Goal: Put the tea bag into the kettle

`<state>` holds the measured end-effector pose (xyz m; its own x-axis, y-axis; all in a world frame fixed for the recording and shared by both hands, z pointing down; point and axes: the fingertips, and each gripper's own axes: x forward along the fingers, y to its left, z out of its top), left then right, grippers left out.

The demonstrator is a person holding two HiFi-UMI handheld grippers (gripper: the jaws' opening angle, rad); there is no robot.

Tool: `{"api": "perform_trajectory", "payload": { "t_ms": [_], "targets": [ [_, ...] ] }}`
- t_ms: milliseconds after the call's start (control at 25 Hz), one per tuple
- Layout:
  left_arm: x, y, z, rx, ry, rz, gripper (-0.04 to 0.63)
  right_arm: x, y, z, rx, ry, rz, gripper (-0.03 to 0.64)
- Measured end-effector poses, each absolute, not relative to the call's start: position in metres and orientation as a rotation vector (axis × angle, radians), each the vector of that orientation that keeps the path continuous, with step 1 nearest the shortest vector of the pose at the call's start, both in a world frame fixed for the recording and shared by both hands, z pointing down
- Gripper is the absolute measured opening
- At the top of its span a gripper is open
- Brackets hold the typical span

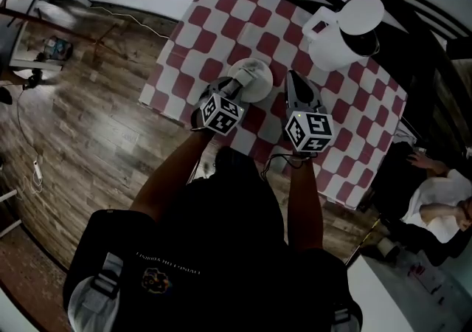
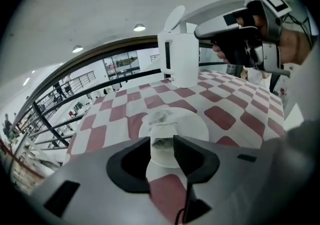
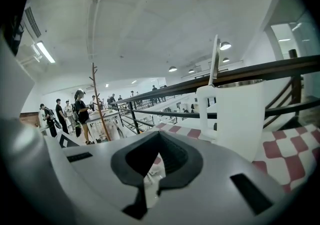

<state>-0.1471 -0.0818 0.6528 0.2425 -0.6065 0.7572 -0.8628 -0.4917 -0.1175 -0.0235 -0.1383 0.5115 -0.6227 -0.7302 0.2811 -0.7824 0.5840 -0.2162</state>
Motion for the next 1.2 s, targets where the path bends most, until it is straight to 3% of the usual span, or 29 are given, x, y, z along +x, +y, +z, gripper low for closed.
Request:
{"api": "perform_trajectory", "payload": {
  "t_ms": [600,680,720,1200],
  "targets": [
    [-0.159,-0.096,0.673,2.149,-1.339,1.204,0.145,-0.013,-0.15,0.514,1.28,-2.654,0.499,0.012],
    [-0.16,-0.097,0.673,2.155,-1.342,1.211,0.022,-0.013,-0.151,0.515,1.276,-2.656,0.499,0.012],
    [-0.16,-0.098,0.672,2.161,-1.344,1.204,0.012,-0.013,-0.153,0.515,1.278,-2.656,0.5,0.012],
    [-0.154,-0.096,0.644,2.199,-1.374,1.125,0.008,-0.015,-0.149,0.507,1.296,-2.669,0.491,0.012]
  ]
}}
